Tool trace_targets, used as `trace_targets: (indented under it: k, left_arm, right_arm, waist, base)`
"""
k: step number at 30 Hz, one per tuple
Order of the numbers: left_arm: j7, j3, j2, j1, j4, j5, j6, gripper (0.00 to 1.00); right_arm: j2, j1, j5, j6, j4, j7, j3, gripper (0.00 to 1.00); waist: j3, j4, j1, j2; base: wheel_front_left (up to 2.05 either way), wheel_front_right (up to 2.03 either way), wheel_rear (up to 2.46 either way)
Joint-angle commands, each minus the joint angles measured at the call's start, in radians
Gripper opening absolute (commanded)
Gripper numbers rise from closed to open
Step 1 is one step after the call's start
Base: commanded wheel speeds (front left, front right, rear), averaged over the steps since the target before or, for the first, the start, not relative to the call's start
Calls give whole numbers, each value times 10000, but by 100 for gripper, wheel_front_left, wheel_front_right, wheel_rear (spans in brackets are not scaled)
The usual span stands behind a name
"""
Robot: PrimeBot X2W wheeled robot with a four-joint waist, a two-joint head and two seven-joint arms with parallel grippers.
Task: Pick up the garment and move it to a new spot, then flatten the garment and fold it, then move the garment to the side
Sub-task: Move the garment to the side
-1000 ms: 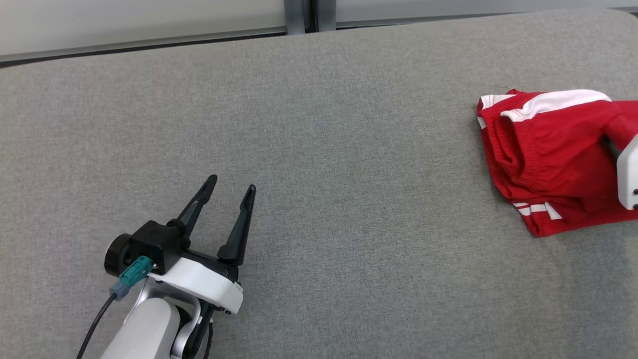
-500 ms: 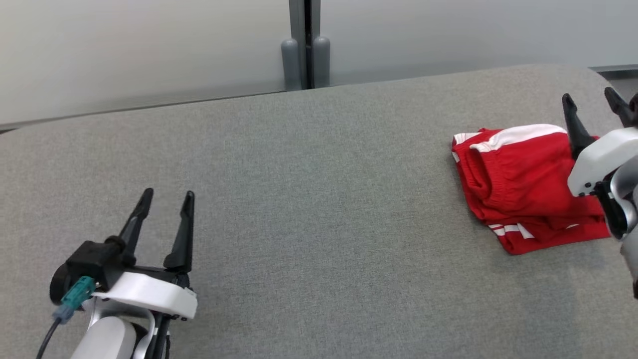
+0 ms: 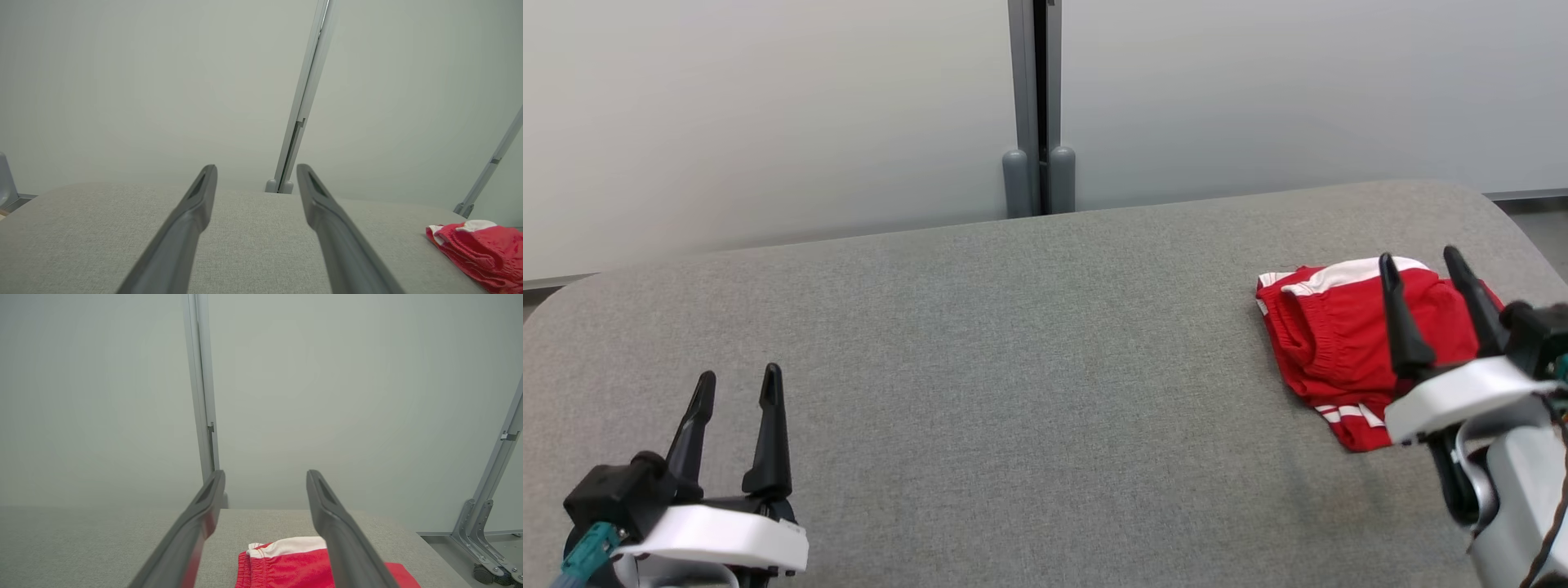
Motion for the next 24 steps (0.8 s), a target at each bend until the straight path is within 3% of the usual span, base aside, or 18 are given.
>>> trace_targets:
  k: [1, 10, 24]
  left_arm:
    - [-24, 8, 64, 173, 17, 93, 90, 100]
    - [-174, -61, -42, 534, 398, 403, 258, 100]
    - [-220, -188, -29, 541, 544, 770, 450, 100]
  right_arm:
    - [119, 427, -79, -3, -365, -30, -67, 100]
    - [706, 2067, -314, -3, -1849, 208, -299, 100]
    - [1118, 2587, -561, -3, -2385, 382, -382, 100]
  waist:
    - [-38, 24, 0, 0]
    - [-153, 206, 0, 0]
    - [-233, 302, 0, 0]
  base:
    - [0, 0, 0]
    - [0, 0, 0]
    - [0, 0, 0]
